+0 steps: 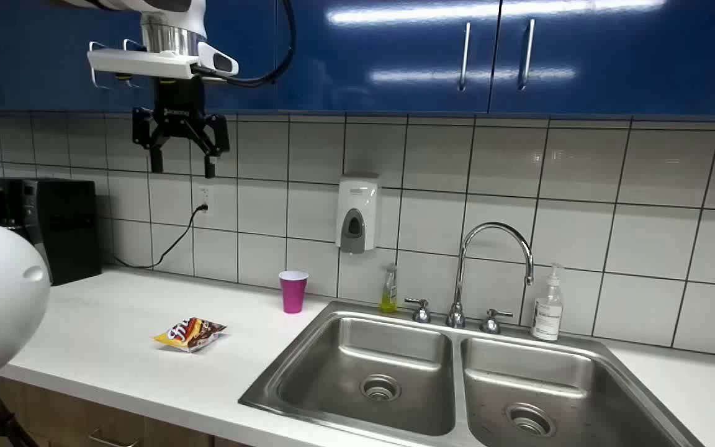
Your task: Put the packet in the sink on the left.
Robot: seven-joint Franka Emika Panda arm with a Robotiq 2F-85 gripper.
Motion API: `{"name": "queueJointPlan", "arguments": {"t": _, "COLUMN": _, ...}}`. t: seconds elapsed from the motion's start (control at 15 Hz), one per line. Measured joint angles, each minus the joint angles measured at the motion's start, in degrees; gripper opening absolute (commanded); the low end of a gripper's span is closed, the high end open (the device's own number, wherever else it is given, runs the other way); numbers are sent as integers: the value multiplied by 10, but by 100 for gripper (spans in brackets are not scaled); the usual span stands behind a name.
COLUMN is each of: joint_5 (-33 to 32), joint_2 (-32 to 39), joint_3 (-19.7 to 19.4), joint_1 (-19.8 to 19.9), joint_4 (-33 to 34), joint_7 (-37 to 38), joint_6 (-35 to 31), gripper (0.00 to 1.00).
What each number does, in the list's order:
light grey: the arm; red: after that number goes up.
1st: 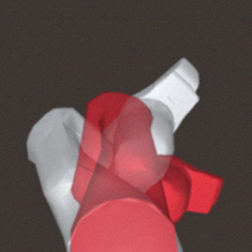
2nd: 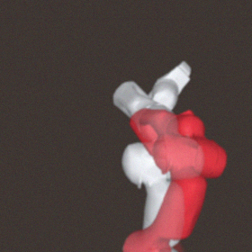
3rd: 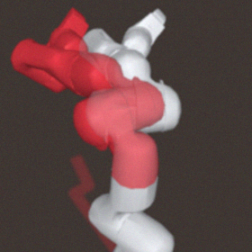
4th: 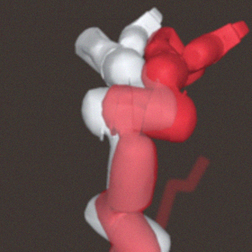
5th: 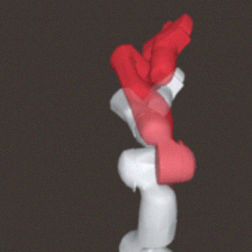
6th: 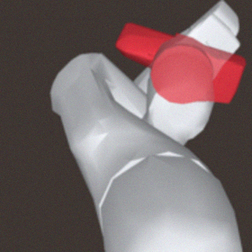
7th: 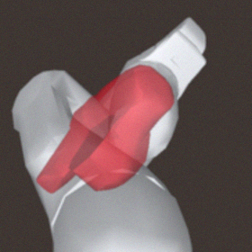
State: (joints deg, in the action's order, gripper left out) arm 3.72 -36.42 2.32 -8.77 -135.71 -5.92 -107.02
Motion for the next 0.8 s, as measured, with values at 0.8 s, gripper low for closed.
{"name": "queueJointPlan", "arguments": {"t": 0.8, "joint_5": 0, "joint_2": 25, "joint_3": 7, "joint_1": -6, "joint_4": -15, "joint_7": 0, "joint_6": -25, "gripper": 100}}
